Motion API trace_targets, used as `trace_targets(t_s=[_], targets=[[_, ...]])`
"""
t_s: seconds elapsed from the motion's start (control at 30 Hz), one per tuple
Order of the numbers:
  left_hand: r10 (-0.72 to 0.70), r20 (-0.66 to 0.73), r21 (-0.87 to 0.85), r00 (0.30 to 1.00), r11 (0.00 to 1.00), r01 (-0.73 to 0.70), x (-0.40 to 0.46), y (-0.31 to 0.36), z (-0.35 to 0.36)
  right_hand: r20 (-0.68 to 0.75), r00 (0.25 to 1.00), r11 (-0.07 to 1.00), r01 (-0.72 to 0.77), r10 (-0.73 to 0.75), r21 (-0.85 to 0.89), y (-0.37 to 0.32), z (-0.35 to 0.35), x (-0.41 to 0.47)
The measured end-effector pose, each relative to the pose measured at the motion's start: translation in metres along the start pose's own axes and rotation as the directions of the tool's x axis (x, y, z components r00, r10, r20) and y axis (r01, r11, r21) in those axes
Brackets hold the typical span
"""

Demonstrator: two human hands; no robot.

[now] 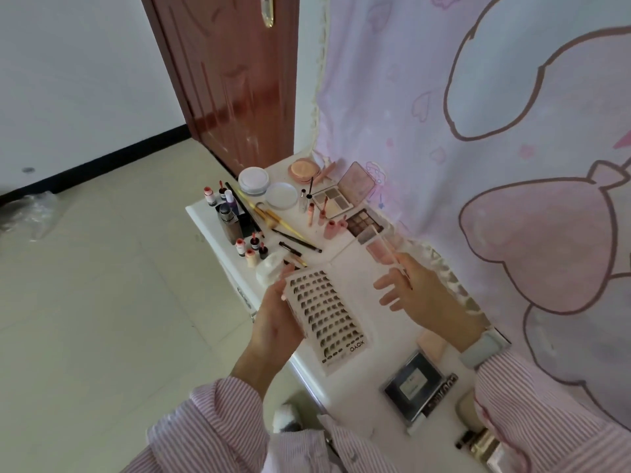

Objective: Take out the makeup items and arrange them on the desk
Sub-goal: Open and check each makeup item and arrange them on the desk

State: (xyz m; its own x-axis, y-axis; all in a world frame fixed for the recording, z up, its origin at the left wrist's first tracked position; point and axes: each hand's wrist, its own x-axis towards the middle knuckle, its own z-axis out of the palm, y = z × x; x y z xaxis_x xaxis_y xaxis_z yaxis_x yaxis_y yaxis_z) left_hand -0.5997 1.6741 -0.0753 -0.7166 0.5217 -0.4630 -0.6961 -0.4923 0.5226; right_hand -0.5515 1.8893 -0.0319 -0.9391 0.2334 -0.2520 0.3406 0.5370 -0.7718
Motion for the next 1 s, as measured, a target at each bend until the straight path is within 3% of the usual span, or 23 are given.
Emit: trace_targets(t_s=[0.1,0.23,0.33,0.53,0.73,0.9,1.0], targets=[[-0.093,-0.305,0.114,0.948,0.985,0.133,0.000,-0.017,-0.028,0.003,0.997,0.995,-0.078,0.079,-0.064,0.026,0.016,-0.007],[-0.033,-0.479,0.408,0.877,0.876,0.256,0.001,-0.036,-0.047,0.041,0.992,0.979,-0.113,0.122,-0.170,0.041,0.038,-0.013],[0.073,-0.468,0.664,0.881,0.686,0.297,0.002,-0.041,-0.044,0.044,0.994,0.975,-0.086,0.097,-0.205,0.040,0.046,-0.009],[0.173,-0.430,0.807,0.886,0.514,0.291,0.003,-0.043,-0.037,0.065,0.998,0.965,-0.008,0.026,-0.261,0.033,0.050,0.009],[0.209,-0.353,0.882,0.912,0.398,0.250,0.004,-0.043,-0.029,0.060,0.998,0.971,-0.014,0.029,-0.237,0.040,0.054,0.020],[0.231,-0.325,0.903,0.917,0.364,0.228,0.004,-0.046,-0.029,0.057,0.998,0.970,-0.020,0.035,-0.241,0.046,0.052,0.023],[0.228,-0.360,0.893,0.905,0.367,0.262,0.003,-0.048,-0.030,-0.004,0.999,0.991,-0.051,0.051,-0.125,0.051,0.045,0.021]])
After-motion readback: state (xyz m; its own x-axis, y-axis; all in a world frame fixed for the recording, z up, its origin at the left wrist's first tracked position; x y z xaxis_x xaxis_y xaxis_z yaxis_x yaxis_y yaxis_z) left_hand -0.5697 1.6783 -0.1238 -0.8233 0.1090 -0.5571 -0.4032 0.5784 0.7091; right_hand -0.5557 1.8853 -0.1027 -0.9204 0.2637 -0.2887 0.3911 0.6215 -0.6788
